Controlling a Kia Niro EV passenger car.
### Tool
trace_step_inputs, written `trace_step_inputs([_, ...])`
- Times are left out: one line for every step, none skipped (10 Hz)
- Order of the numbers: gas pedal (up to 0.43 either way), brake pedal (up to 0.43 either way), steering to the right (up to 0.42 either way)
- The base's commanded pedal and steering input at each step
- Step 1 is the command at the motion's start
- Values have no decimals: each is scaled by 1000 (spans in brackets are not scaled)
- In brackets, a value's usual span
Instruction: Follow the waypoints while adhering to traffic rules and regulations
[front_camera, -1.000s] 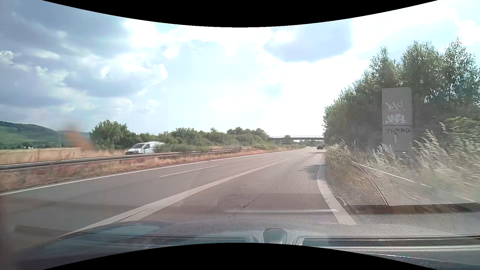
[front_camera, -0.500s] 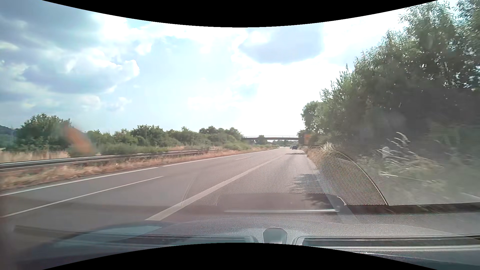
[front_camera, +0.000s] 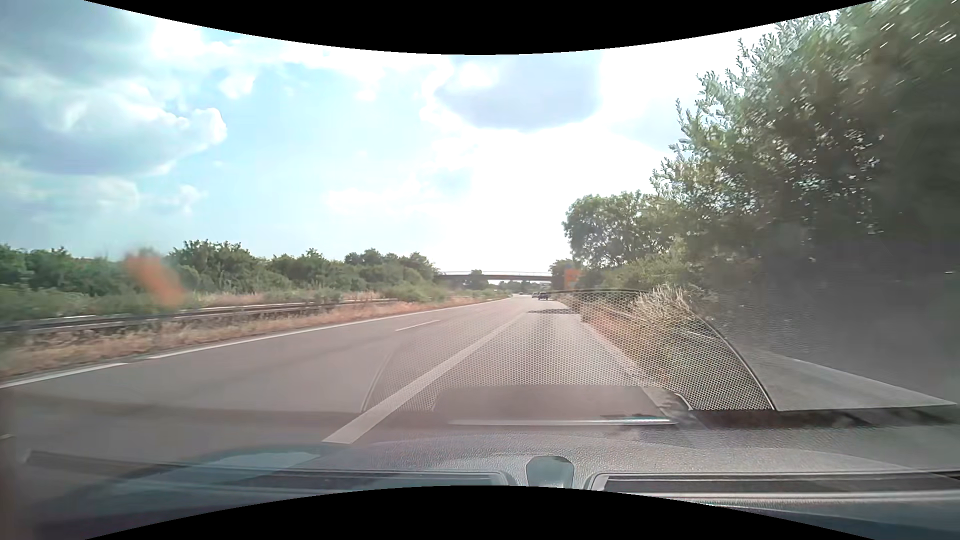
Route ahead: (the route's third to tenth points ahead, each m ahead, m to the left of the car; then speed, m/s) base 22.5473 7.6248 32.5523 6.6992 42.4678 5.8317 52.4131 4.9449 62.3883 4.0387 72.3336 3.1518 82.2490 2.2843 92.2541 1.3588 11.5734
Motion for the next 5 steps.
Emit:
trace_step_inputs([287,0,64])
trace_step_inputs([299,0,59])
trace_step_inputs([299,0,56])
trace_step_inputs([311,0,47])
trace_step_inputs([319,0,37])
